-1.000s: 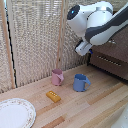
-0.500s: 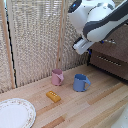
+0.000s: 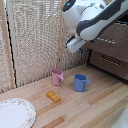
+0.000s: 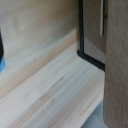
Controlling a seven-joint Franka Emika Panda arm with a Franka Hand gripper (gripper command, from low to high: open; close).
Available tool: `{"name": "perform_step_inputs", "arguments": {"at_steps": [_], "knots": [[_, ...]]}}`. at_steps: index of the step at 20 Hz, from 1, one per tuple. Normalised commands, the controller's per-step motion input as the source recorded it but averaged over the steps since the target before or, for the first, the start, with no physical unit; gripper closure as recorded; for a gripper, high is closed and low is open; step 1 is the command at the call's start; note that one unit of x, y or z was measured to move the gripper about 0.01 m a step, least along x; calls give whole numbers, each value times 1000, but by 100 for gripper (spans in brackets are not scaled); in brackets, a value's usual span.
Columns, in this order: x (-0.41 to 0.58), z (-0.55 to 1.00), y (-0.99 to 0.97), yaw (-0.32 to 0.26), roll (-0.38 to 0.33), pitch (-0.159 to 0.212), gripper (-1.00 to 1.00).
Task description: Propose to navigate your clamp on the clench of the first drawer. Use gentle force to register to the cabinet. Send posterior your swing mandate till over it lurks, a cup of pink essence. Fortify your grip after aiming concentric with the pink cup’s periphery. Manoeuvre the pink towards the cabinet's top. Drop your compression till the cup is resting inside.
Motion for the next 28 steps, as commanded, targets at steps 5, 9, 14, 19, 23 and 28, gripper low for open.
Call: {"name": "perform_step_inputs", "arguments": {"at_steps": [5,9,14,19,23,28], "knots": [[449,0,322,-145,318,169,-100],[394,32,196,-191,293,142,-100],[554,31,99,-185,199,73,-100],[621,-5,95,-171,151,14,-100],[556,-156,115,-130,122,8,-100],[310,-267,90,-124,120,67,-100]]}}
